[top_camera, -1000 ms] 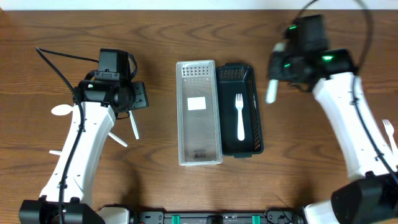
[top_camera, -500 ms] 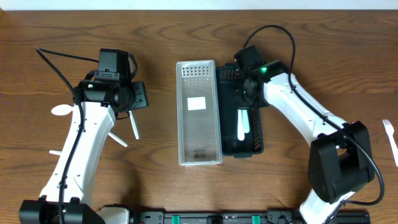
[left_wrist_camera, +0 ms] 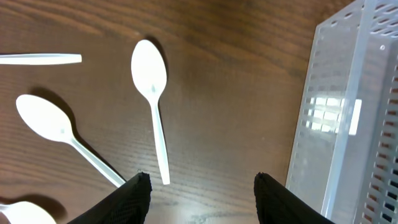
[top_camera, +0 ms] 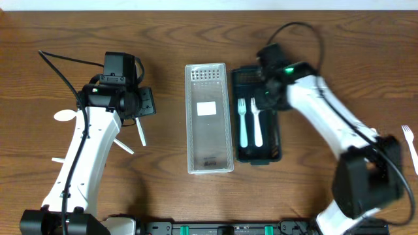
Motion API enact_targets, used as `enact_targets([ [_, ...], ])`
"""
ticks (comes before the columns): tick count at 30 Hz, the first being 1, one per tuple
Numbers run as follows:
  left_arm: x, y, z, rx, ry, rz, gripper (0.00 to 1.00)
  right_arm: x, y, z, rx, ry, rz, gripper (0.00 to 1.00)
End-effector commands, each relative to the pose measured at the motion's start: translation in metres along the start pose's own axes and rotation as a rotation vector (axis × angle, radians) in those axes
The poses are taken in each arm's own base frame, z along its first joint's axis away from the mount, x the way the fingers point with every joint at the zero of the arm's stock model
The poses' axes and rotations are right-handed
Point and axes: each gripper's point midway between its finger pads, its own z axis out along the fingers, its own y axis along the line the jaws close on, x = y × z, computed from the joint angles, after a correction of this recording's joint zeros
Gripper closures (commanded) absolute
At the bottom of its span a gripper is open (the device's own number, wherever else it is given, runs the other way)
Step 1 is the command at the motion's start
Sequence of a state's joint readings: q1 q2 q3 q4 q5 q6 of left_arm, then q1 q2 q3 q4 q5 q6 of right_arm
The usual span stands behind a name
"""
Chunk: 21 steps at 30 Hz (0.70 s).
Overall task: Pack container
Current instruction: 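Carry the second fork and release it into the black caddy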
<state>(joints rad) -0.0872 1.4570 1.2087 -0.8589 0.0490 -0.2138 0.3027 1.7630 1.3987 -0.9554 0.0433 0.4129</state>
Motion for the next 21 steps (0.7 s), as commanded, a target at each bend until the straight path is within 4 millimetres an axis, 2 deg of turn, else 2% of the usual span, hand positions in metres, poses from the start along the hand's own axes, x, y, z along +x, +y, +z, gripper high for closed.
enact_targets([
  [1,-0.006,-0.001,-0.004,-0.003,-0.016,-0.003,0.44,-0.033,-0.069,-0.06,0.056,-0.179,0.194,0.52],
  [3,-0.006,-0.001,-0.004,-0.003,-0.016,-0.002,0.44,-0.035,-0.107,-0.08,0.078,-0.218,0.294,0.49],
  [5,-0.006,-0.001,-0.004,-0.003,-0.017,-0.003,0.44,-0.029,-0.145,-0.096,0.095,-0.233,0.431,0.48],
  [8,-0.007,-0.001,-0.004,-0.002,-0.02,-0.003,0.44,-0.017,-0.185,-0.107,0.118,-0.227,0.559,0.47],
  [11,-0.007,-0.001,-0.004,-0.002,-0.02,-0.003,0.44,0.001,-0.217,-0.107,0.16,-0.184,0.655,0.48],
  [16,-0.008,-0.001,-0.004,-0.001,-0.024,-0.002,0.44,0.041,-0.254,-0.099,0.255,-0.092,0.853,0.46],
  [18,-0.008,-0.001,-0.004,-0.001,-0.025,-0.002,0.44,0.049,-0.258,-0.094,0.256,-0.069,0.873,0.46],
  [21,-0.008,-0.002,-0.004,-0.001,-0.026,-0.002,0.44,0.047,-0.256,-0.09,0.235,-0.064,0.808,0.46],
])
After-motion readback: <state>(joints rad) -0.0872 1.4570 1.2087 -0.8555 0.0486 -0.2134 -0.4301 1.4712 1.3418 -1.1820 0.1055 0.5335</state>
